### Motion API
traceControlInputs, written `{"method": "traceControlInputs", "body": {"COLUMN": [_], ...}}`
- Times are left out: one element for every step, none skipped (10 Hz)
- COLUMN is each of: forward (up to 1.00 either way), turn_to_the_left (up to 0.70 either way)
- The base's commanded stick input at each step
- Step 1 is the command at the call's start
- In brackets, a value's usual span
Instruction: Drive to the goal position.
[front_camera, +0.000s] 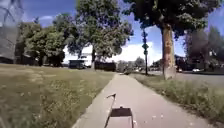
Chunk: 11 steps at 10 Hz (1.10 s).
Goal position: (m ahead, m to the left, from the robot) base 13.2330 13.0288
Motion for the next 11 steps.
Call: {"method": "traceControlInputs", "body": {"forward": [1.0, 1.0, 1.0, 1.0, 1.0, 1.0, 1.0, 1.0, 1.0, 1.0, 1.0], "turn_to_the_left": [0.0, 0.0, 0.0, 0.0, 0.0, 0.0, 0.0, 0.0, 0.0, -0.02, -0.17]}}
